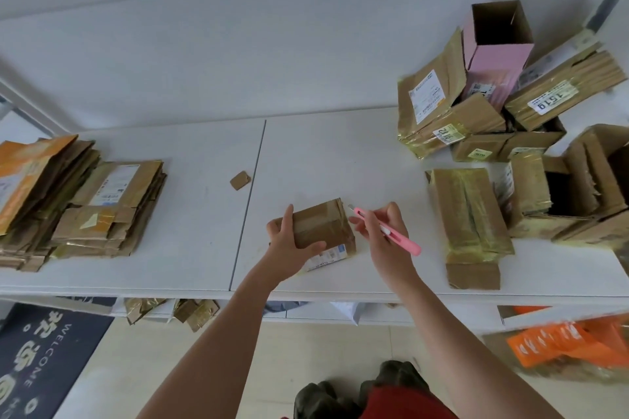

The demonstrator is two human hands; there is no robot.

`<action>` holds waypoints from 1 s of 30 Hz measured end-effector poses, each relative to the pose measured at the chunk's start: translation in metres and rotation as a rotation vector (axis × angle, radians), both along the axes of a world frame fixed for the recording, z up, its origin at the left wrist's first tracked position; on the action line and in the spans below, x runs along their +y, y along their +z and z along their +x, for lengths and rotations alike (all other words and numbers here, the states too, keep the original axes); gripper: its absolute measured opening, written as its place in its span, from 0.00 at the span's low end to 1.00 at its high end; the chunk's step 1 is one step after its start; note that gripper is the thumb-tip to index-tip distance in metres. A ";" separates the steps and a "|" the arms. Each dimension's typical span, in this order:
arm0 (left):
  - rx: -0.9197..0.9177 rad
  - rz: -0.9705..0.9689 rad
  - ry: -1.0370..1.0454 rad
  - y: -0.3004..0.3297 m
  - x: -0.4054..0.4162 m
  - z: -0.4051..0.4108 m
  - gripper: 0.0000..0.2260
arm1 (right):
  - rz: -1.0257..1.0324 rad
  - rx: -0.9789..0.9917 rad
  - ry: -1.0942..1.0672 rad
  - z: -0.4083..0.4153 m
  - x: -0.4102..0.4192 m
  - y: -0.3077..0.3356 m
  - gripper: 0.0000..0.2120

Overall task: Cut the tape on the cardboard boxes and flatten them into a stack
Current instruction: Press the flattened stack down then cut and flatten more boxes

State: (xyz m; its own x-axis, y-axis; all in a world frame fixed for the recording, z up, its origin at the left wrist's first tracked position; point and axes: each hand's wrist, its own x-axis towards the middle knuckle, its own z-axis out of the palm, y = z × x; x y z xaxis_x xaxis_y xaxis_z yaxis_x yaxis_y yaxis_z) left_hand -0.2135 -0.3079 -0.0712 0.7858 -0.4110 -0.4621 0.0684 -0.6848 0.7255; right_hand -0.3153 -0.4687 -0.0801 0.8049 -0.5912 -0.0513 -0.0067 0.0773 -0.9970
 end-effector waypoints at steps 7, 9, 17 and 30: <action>0.000 -0.001 -0.004 -0.002 0.002 -0.001 0.46 | -0.043 0.043 0.016 0.010 0.002 -0.003 0.09; -0.001 0.001 0.001 -0.003 0.002 0.000 0.46 | -0.074 0.048 0.026 0.012 0.002 -0.003 0.09; 0.007 0.013 0.000 -0.005 0.003 0.003 0.46 | -0.081 0.042 0.007 0.015 -0.001 -0.004 0.09; -0.004 0.033 -0.007 -0.005 0.002 0.001 0.47 | -0.107 0.075 0.099 0.015 -0.017 -0.005 0.11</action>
